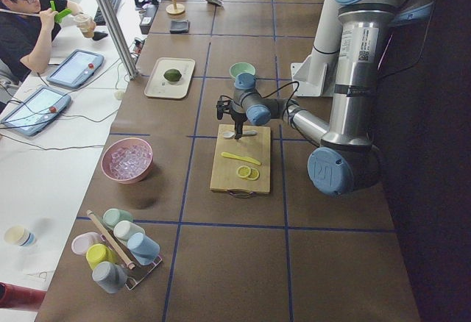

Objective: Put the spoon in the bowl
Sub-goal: 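Close the left gripper on the white spoon handle and lift it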

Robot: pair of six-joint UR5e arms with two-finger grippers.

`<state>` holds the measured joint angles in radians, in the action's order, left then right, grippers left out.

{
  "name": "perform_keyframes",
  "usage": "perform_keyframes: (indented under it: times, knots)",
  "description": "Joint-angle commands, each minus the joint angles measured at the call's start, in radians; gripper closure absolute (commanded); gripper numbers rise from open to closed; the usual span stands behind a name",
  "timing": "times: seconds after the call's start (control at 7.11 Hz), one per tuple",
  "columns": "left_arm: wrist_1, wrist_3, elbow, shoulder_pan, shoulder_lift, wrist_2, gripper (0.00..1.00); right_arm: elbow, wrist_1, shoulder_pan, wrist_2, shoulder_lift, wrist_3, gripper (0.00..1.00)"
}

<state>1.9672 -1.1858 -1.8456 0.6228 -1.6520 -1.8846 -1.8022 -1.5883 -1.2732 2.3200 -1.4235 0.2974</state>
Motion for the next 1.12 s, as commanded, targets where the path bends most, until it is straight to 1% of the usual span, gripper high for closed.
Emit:
perform_keyframes:
  times: [0.0, 0.14, 0.28, 0.42, 0.56, 0.7, 0.84, 0.98]
  knots:
    - [-0.002, -0.002, -0.003, 0.000, 0.000, -0.001, 0.92, 0.000, 0.001, 0.000, -0.001, -0.003, 0.000, 0.00]
    - [-0.004, -0.002, -0.015, 0.003, 0.003, -0.001, 0.96, 0.000, 0.002, 0.000, 0.001, -0.003, 0.000, 0.00]
    - [-0.063, -0.002, -0.071, 0.008, 0.014, -0.031, 1.00, 0.000, 0.002, 0.000, 0.001, -0.003, 0.000, 0.00]
    - [-0.217, 0.000, -0.183, 0.017, 0.002, -0.077, 1.00, -0.003, 0.001, -0.001, 0.001, -0.006, 0.000, 0.00]
    - [-0.351, 0.000, -0.264, 0.020, -0.037, -0.083, 1.00, -0.005, 0.011, -0.002, 0.004, -0.026, -0.001, 0.00]
    - [-0.425, -0.008, -0.267, 0.020, -0.155, -0.085, 1.00, -0.006, 0.016, -0.009, 0.010, -0.046, -0.020, 0.00]
    - [-0.474, -0.122, -0.244, 0.006, -0.289, -0.100, 1.00, 0.000, 0.016, -0.038, 0.015, -0.084, -0.135, 0.00]
    - [-0.466, -0.240, -0.160, -0.018, -0.427, -0.128, 1.00, 0.020, 0.014, -0.079, 0.022, -0.103, -0.203, 0.00]
